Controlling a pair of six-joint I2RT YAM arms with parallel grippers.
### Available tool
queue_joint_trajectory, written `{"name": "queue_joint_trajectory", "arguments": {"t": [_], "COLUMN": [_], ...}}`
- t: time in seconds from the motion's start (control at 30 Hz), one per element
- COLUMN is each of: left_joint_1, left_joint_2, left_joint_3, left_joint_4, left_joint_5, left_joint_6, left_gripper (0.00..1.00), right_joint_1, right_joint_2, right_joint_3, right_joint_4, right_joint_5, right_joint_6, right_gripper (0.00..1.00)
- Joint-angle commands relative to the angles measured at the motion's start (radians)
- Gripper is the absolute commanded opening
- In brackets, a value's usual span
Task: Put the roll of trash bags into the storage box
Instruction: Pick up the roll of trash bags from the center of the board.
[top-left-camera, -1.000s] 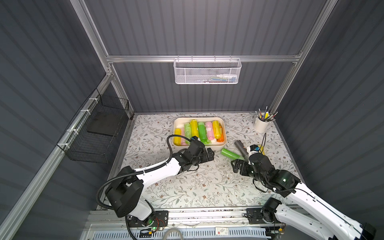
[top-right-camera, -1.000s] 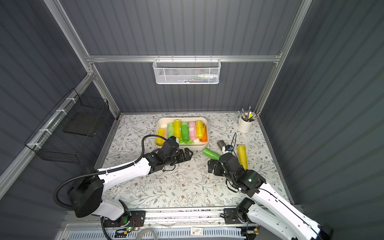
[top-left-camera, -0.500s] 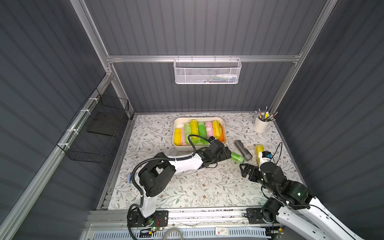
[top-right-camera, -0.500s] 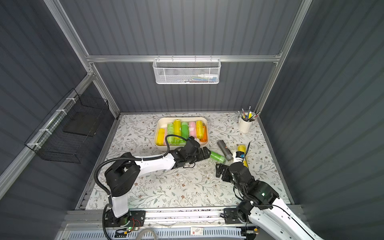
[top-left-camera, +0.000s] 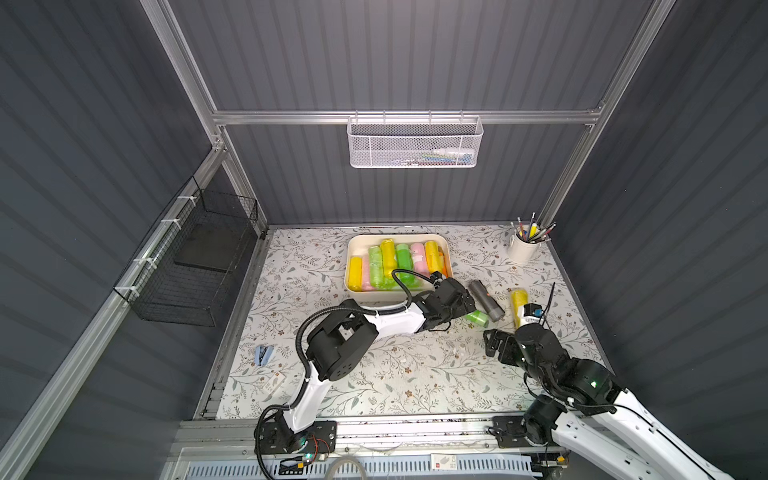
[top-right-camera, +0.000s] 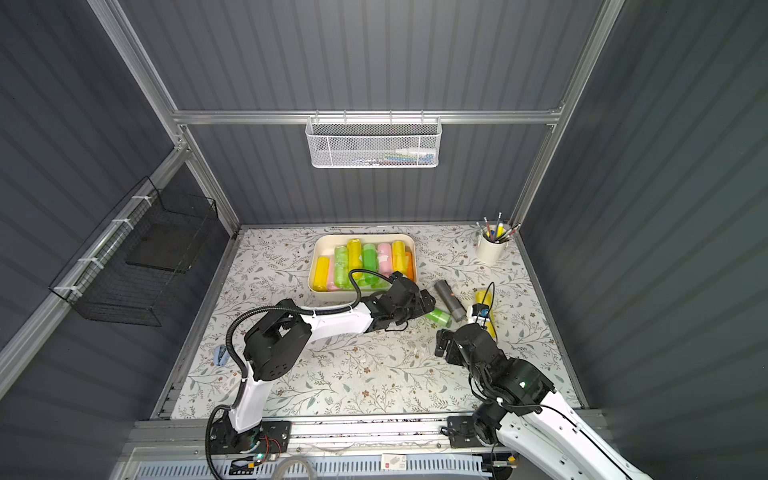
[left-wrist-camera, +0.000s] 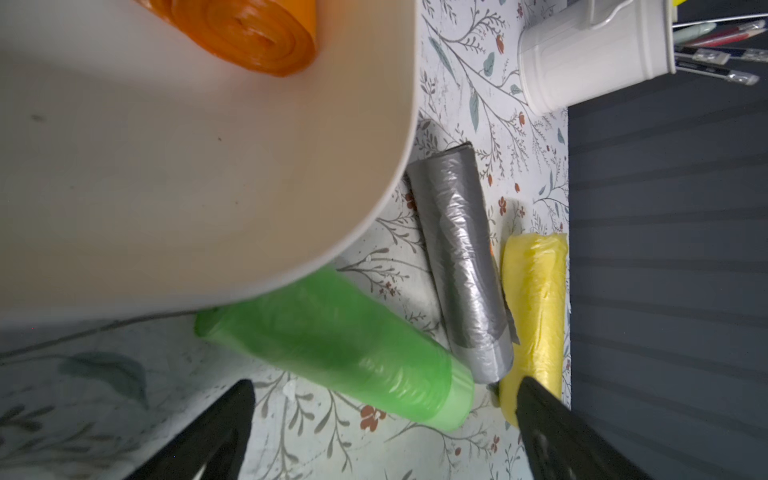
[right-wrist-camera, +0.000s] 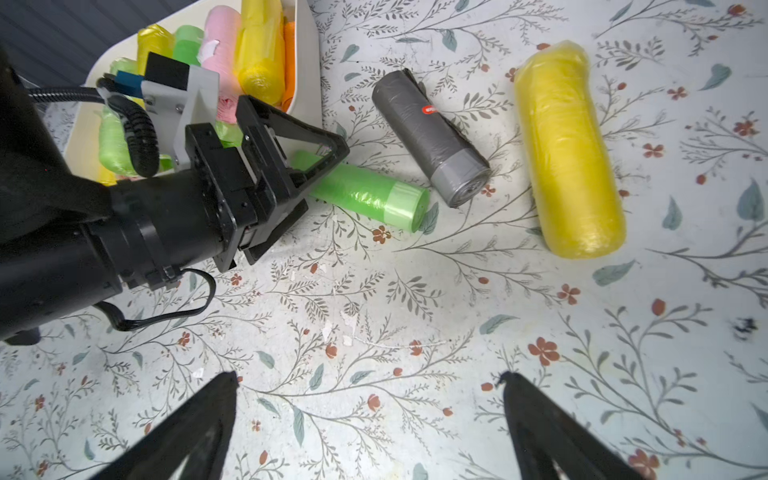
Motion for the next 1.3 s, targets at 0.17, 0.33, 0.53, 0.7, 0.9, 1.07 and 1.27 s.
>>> {"name": "queue_joint_trajectory", "arguments": {"t": [0.17, 0.33, 0.53, 0.7, 0.9, 1.07, 1.27], "left_joint_1": [-0.007, -0.007, -0.008, -0.013, -0.014, -0.010, 0.019], "left_joint_2": [0.100, 0.140, 0.163, 0.217, 0.246, 0.276, 0.302], "left_joint_3": [0.141, 0.177, 0.190, 0.310, 0.357, 0.392, 0.420], "left_joint_4": [-0.120, -0.142, -0.188, -0.383, -0.512, -0.559, -0.636], "left_joint_5": [-0.032, -0.015, -0.003, 0.004, 0.025, 0.090, 0.126], "left_joint_6": [0.012, 0.021, 0.032, 0.113, 0.152, 0.194, 0.215], "left_gripper": [0.93, 0.87, 0.79, 0.78, 0.77, 0.70, 0.66], "right_joint_1": [0.002, 0.002, 0.002, 0.000, 0.000, 0.000, -0.001], "right_joint_2": [0.002, -0.017, -0.050, -0.050, -0.021, -0.038, -0.094], "right_joint_3": [0.038, 0.046, 0.035, 0.029, 0.026, 0.019, -0.021], "right_joint_4": [-0.048, -0.065, -0.082, -0.073, -0.050, -0.055, -0.017], "right_joint_5": [0.080, 0.104, 0.115, 0.126, 0.127, 0.127, 0.123], "right_joint_6": [-0.018, -0.032, -0.030, -0.041, -0.052, -0.061, -0.069], "right_gripper": [0.99, 0.99, 0.99, 0.99, 0.99, 0.99, 0.99]}}
